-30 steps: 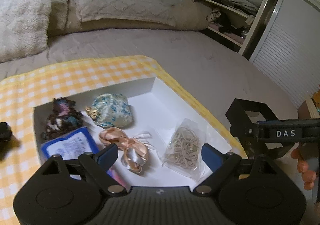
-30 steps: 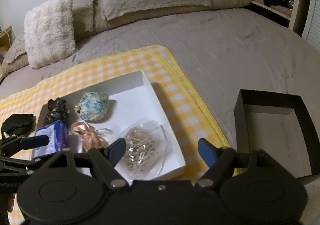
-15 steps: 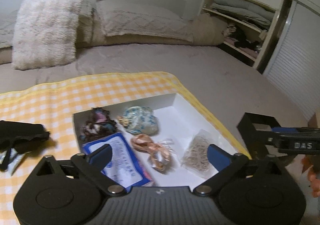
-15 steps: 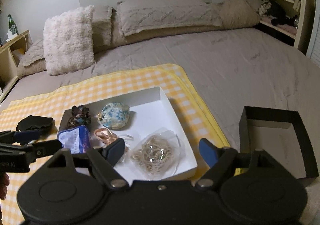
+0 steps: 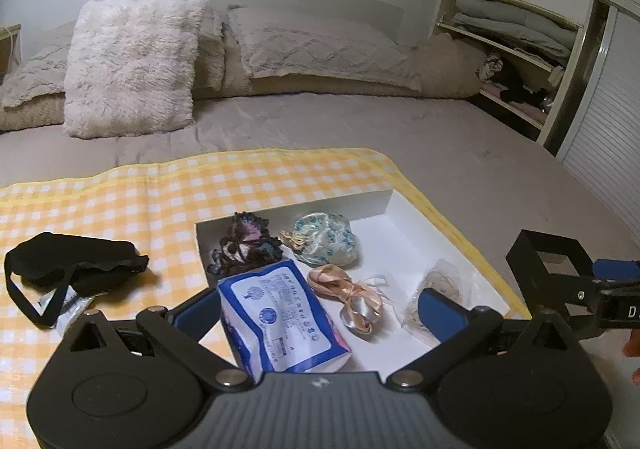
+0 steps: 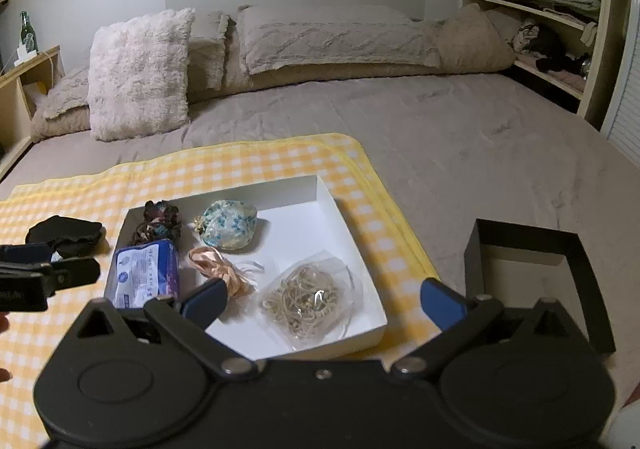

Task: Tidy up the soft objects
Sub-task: 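Withdraw both tools from the box toward the black eye mask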

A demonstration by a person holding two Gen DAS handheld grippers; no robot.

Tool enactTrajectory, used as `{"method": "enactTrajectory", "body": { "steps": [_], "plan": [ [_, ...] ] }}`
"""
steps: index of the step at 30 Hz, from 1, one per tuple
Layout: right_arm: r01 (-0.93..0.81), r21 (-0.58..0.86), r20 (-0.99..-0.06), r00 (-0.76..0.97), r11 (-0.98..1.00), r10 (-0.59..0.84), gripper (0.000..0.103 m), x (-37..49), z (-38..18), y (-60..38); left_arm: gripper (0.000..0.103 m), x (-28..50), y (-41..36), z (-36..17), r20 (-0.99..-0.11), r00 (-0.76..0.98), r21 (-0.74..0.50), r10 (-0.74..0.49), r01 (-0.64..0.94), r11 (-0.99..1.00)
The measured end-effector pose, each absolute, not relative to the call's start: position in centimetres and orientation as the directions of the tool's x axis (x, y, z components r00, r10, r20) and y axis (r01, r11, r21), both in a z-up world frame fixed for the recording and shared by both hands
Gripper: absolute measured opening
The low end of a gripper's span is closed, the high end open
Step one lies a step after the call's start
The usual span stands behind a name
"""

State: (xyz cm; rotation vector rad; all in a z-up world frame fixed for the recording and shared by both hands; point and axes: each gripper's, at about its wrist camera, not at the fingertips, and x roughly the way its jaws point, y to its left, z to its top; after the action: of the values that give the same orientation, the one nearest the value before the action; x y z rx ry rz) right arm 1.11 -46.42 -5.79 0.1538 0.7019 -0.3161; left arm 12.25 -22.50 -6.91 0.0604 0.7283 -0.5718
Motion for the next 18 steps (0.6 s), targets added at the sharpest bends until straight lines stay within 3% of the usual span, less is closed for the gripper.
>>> {"method": "enactTrajectory", "body": {
  "steps": [18],
  "plan": [
    [0.326,0.008,-0.604,0.755,0.945,-0.255,0.103,3.0,-4.9,-43.2,0.103,13.3,-16.2,-5.3,-0.594,0.703,-0.114,-0.391,0.408,0.906]
  ]
}}
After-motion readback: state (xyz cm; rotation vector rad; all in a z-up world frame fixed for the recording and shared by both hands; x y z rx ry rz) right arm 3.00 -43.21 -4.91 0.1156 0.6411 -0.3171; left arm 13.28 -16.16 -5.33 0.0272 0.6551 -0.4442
